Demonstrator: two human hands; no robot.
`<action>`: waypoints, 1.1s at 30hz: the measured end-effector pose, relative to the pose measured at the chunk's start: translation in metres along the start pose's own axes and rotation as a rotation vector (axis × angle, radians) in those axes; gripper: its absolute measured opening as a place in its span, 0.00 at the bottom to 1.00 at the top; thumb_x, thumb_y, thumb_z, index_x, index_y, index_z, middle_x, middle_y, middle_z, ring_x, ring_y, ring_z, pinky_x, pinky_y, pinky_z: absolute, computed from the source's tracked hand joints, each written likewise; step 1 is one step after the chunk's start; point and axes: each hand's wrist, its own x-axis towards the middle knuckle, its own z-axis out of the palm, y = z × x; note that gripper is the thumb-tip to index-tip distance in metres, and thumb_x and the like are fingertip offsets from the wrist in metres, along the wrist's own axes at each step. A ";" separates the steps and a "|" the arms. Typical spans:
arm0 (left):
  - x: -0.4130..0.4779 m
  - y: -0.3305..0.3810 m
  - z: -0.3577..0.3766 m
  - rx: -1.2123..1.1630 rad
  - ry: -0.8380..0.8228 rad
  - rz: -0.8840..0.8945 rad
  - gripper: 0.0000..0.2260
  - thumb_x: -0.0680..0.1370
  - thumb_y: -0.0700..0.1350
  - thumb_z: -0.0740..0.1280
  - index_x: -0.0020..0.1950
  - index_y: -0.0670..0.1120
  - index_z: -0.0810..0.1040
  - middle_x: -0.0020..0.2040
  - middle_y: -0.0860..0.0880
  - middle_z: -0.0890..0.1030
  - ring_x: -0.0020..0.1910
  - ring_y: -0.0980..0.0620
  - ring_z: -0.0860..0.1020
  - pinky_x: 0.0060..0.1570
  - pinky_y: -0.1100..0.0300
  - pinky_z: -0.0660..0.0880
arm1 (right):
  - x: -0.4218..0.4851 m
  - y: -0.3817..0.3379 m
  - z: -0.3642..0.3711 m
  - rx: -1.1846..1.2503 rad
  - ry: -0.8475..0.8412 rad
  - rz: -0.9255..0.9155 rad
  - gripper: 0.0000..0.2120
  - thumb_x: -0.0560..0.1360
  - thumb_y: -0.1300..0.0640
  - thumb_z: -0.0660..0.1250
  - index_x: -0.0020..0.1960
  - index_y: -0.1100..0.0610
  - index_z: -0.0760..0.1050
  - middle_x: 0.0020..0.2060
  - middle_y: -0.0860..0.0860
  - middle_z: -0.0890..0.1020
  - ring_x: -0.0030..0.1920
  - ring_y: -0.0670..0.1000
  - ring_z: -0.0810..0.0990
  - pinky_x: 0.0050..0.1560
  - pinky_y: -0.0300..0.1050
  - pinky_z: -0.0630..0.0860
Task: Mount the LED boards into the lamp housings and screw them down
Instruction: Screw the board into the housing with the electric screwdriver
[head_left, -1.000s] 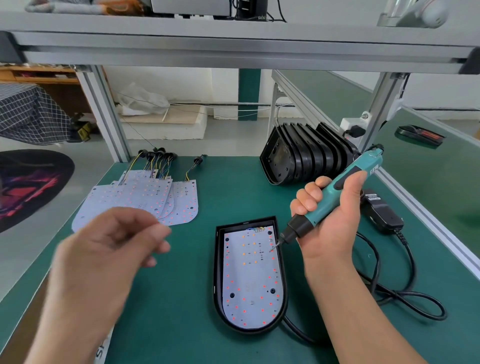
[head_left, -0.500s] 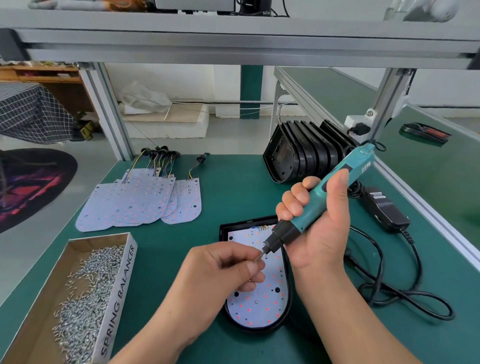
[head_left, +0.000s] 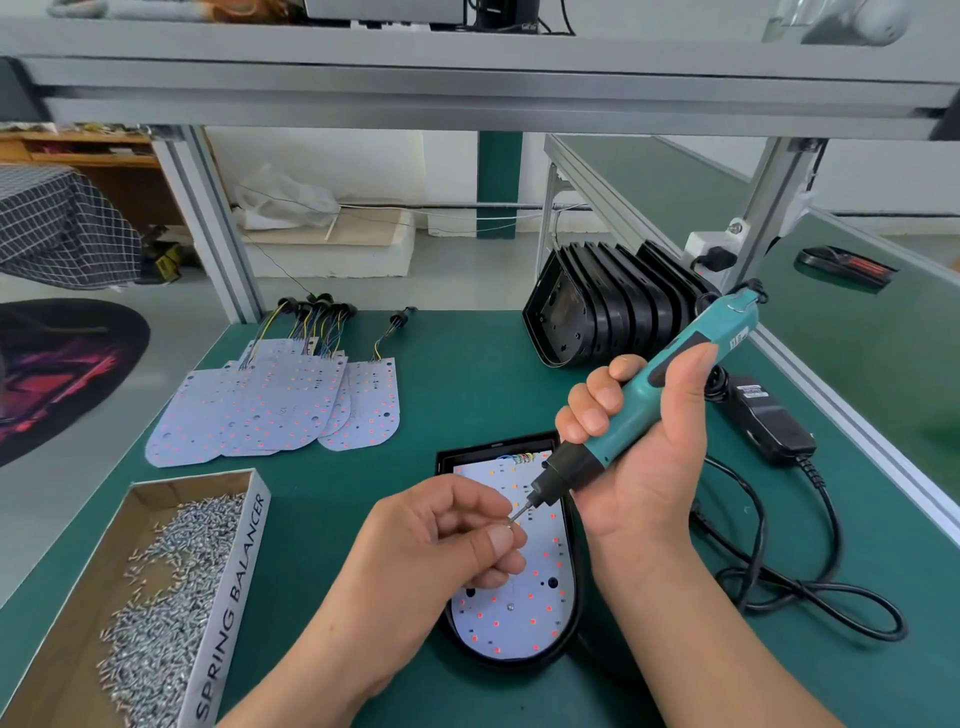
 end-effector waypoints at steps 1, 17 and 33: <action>0.000 0.000 -0.001 0.005 0.004 0.002 0.07 0.73 0.42 0.76 0.48 0.52 0.87 0.46 0.40 0.89 0.45 0.43 0.88 0.43 0.60 0.82 | 0.000 0.000 0.000 -0.001 -0.001 -0.002 0.26 0.73 0.29 0.66 0.43 0.54 0.73 0.31 0.48 0.69 0.28 0.47 0.69 0.30 0.41 0.70; 0.001 -0.006 -0.004 0.117 0.020 0.032 0.14 0.79 0.32 0.74 0.47 0.52 0.87 0.45 0.41 0.89 0.44 0.43 0.88 0.42 0.60 0.82 | -0.001 0.002 0.002 -0.026 -0.083 0.024 0.31 0.63 0.28 0.79 0.43 0.54 0.74 0.31 0.48 0.70 0.27 0.47 0.69 0.29 0.41 0.70; 0.000 -0.011 -0.008 0.559 0.084 0.202 0.14 0.81 0.44 0.76 0.54 0.66 0.82 0.46 0.58 0.87 0.44 0.53 0.86 0.44 0.60 0.82 | -0.002 0.006 0.004 -0.149 -0.131 0.080 0.29 0.62 0.33 0.84 0.43 0.54 0.76 0.33 0.51 0.73 0.30 0.51 0.74 0.34 0.45 0.76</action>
